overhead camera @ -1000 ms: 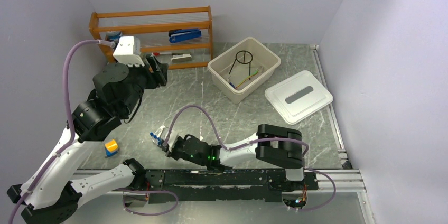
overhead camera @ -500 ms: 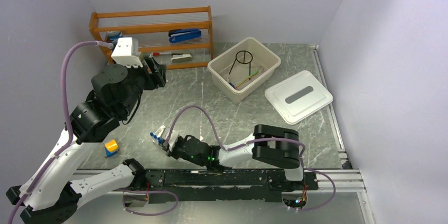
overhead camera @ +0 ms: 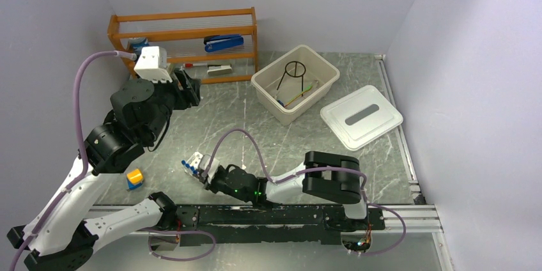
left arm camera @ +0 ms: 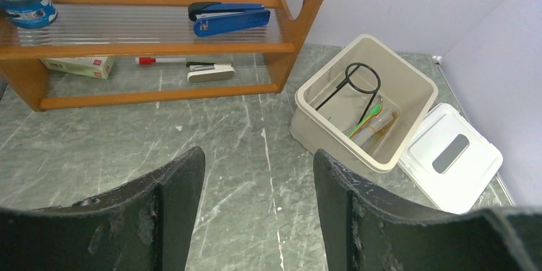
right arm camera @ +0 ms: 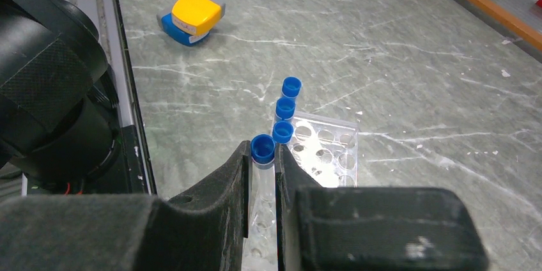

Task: Organize the chemistry lab equipment

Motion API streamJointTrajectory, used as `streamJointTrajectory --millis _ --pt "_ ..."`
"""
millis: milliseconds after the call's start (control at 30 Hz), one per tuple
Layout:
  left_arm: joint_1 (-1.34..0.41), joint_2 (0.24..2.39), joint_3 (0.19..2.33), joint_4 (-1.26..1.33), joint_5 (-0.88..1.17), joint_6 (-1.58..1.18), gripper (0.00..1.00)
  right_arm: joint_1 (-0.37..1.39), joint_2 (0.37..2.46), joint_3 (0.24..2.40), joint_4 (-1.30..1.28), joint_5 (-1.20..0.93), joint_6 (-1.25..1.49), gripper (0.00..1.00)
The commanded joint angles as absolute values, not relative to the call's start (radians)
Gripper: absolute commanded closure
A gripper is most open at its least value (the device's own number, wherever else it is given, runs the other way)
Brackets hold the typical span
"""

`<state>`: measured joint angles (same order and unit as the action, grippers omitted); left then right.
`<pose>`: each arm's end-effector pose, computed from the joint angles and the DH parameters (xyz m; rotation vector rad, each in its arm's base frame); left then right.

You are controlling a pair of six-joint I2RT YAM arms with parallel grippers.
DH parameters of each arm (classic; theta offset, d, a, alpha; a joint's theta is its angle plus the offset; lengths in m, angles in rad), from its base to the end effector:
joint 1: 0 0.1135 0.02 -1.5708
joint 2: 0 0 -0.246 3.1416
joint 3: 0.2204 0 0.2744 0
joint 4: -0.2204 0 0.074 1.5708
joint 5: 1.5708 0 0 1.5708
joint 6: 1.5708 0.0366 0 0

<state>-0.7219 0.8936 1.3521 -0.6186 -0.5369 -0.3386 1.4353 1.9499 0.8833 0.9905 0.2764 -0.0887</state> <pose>0.1501 -0.1072 0.4607 -0.0660 1.7175 -0.3235 0.0642 0.3968 0.1283 -1.0101 1.3743 0.7935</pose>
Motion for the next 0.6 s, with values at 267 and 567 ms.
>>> streamJointTrajectory --millis 267,567 --pt "-0.723 0.878 1.317 -0.603 -0.536 -0.355 0.33 1.429 2.005 0.859 1.036 0.259 -0.053 0.81" --pt "-0.722 0.869 1.294 -0.595 -0.534 -0.361 0.32 1.428 2.0 0.857 1.022 0.273 -0.031 0.67"
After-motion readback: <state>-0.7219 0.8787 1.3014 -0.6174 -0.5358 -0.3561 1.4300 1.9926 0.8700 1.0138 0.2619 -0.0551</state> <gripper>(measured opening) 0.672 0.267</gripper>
